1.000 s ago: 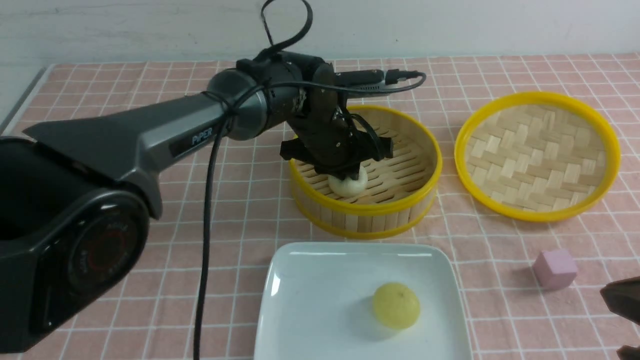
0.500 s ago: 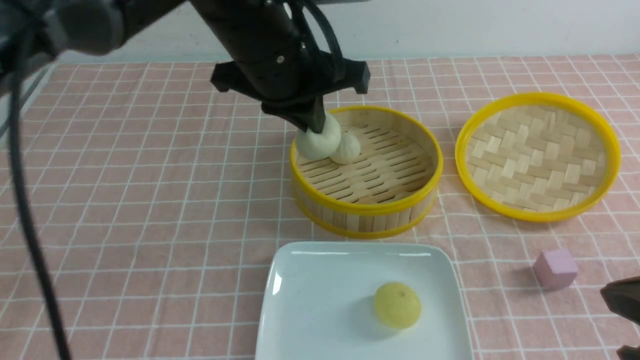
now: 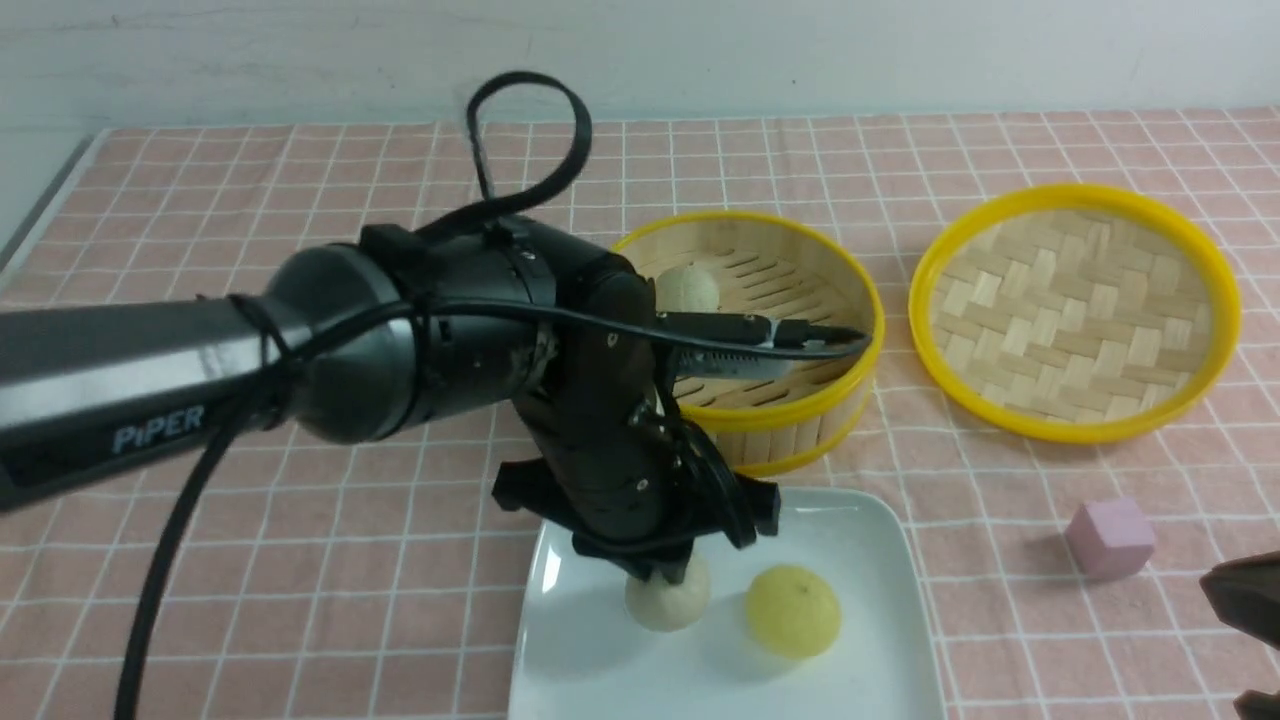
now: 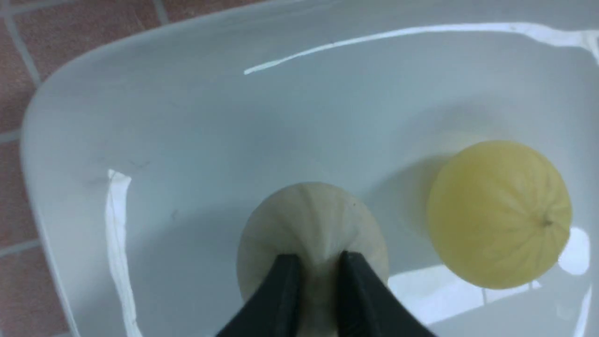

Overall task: Put the steamed buns into the plate on the pink tablecloth.
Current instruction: 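Carry the bun from the bamboo steamer to the plate with the left gripper, then reach into the bamboo steamer and grasp a bun with the left gripper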

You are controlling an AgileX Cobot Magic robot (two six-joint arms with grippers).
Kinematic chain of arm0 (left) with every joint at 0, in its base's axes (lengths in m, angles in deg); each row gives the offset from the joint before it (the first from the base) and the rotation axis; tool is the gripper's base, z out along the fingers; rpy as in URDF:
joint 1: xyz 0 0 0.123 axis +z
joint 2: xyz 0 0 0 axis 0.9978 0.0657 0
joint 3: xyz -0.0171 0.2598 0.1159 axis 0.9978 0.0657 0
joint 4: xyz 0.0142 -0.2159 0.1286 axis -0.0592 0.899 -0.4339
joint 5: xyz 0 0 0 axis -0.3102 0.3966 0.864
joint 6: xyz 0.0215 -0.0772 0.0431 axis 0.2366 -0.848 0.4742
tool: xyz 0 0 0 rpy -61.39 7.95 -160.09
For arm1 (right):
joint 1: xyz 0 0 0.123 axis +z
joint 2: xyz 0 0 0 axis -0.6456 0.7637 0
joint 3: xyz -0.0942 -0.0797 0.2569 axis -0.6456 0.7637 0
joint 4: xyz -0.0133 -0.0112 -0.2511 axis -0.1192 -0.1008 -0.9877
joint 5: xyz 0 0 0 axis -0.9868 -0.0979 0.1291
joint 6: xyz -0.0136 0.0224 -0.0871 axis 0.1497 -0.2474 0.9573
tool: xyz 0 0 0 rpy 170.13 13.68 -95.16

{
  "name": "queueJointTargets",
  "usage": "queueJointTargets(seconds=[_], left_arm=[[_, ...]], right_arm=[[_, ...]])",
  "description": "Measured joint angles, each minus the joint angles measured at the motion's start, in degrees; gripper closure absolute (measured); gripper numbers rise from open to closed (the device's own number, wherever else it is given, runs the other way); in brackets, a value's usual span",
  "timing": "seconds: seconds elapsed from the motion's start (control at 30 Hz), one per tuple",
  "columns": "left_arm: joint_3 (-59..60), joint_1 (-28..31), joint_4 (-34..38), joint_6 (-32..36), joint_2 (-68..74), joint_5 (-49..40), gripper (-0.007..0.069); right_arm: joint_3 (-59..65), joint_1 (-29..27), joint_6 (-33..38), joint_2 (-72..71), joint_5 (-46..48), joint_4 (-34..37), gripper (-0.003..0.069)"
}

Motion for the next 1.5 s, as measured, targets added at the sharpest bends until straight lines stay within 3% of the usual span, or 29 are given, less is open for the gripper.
queueJointTargets(seconds=[0.03, 0.07, 0.17, 0.27, 0.37, 0.43, 0.53, 0.67, 0.77, 0.83, 1.0, 1.17, 1.23, 1.4, 1.5], left_arm=[[0.00, 0.00, 0.06, -0.44, 0.24, 0.80, 0.0377], [0.00, 0.00, 0.06, -0.44, 0.24, 0.85, 0.0368], [-0.17, 0.00, 0.31, -2.91, -0.30, 1.12, 0.0233], [-2.81, 0.00, -0.63, -5.36, -0.52, 0.41, 0.0195], [-6.63, 0.58, -1.73, -7.30, -0.26, -1.39, 0.0251], [-13.47, 2.57, -3.03, -8.14, 1.36, -4.32, 0.0418], [-22.32, 6.09, -3.08, -6.93, 5.44, -6.91, 0.0582], [-33.26, 9.32, -2.13, -4.32, 12.25, -8.68, 0.0602], [-38.56, 9.80, -1.87, -3.24, 15.76, -10.05, 0.0561], [-44.85, 9.72, -1.81, -2.48, 20.23, -11.17, 0.0445], [-50.51, 9.67, -6.88, -2.77, 26.21, -9.17, 0.0265], [-50.84, 9.67, -12.74, -5.45, 29.79, -4.84, 0.0231], [-50.84, 9.67, -14.95, -7.66, 31.98, -3.08, 0.0281], [-51.03, 9.67, -15.39, -9.39, 33.19, -4.01, 0.0544], [-51.22, 9.67, -13.96, -8.47, 31.51, -6.11, 0.0593]], right_arm=[[0.00, 0.00, 0.00, 0.00, 0.00, 0.00, 0.0632], [0.00, 0.00, 0.00, 0.00, 0.00, 0.00, 0.0632], [0.00, 0.00, -0.05, 0.00, 0.00, 0.00, 0.0626], [0.00, 0.00, -0.05, 0.00, -0.05, 0.00, 0.0623], [0.00, 0.00, -0.05, 0.00, -0.05, 0.00, 0.0622], [0.00, 0.00, -0.05, 0.00, -0.05, 0.10, 0.0621], [0.00, 0.00, -0.05, 0.00, -0.05, 0.20, 0.0615], [0.00, 0.00, -0.05, 0.00, -0.05, 0.48, 0.0612], [0.00, 0.00, -0.05, 0.00, -0.18, 0.61, 0.0610], [0.00, 0.00, -0.05, 0.00, -0.79, 0.61, 0.0608], [0.00, 0.00, -0.05, 0.00, -1.36, 0.87, 0.0602], [0.00, 0.00, -0.05, 0.00, -1.36, 0.87, 0.0597], [0.00, 0.00, -0.05, 0.00, -1.36, 0.87, 0.0597], [0.00, 0.00, -0.05, 0.00, -1.36, 0.87, 0.0597], [0.00, 0.00, -0.05, 0.00, -1.36, 0.87, 0.0597]])
